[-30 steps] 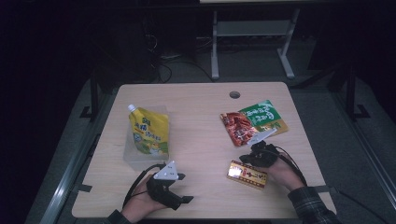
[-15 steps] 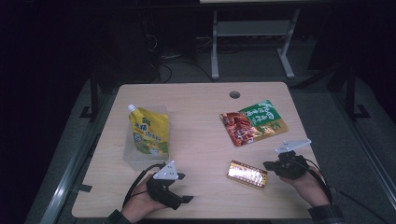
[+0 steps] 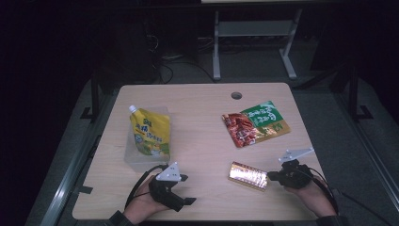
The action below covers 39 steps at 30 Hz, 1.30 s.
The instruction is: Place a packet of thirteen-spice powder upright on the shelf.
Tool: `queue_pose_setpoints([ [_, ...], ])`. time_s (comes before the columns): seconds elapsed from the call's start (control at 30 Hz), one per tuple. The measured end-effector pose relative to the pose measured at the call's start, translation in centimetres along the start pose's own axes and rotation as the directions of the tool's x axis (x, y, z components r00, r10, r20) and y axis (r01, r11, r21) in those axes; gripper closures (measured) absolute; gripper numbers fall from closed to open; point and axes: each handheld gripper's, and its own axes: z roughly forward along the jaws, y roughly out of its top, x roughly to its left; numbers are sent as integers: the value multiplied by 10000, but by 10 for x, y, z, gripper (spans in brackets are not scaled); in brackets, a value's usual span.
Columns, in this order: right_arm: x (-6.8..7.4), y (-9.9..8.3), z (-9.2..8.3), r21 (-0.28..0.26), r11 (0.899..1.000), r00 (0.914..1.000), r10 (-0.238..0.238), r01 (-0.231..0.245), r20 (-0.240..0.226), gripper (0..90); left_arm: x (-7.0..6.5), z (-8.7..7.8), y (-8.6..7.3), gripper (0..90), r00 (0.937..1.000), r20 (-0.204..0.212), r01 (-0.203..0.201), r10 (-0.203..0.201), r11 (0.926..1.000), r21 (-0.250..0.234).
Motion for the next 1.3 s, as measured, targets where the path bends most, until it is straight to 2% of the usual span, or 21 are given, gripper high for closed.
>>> queue_pose_setpoints([
  [0.3, -5, 24, 17, -151, 9995, 9989, -273, 267, -386, 898, -1, 1, 0, 173, 10000, -5, -11, 11, 10000, -66],
  [0.53, 1, 45, 34, -148, 9973, 9948, -727, 719, -709, 898, -1, 1, 0, 167, 10000, -39, 11, -11, 10000, -94],
  [0.87, 10, 77, 63, -193, 9909, 9831, -1348, 1335, -1240, 898, 0, 2, 0, 160, 9998, -165, 75, -79, 9998, -200],
  [1.03, 15, 89, 73, -247, 9884, 9772, -1518, 1498, -1484, 898, 2, 5, 2, 160, 9991, -378, 178, -191, 9993, -334],
  [1.07, 15, 90, 75, -306, 9856, 9746, -1690, 1663, -1468, 898, 2, 7, 3, 160, 9988, -449, 159, -173, 9994, -323],
  [1.17, 17, 93, 77, -322, 9867, 9753, -1625, 1595, -1498, 898, 2, 11, 6, 159, 9977, -661, 105, -130, 9992, -380],
  [1.3, 12, 92, 69, -600, 9887, 9795, -1447, 1375, -1401, 898, 2, 19, 12, 159, 9960, -894, 2, -45, 9989, -475],
])
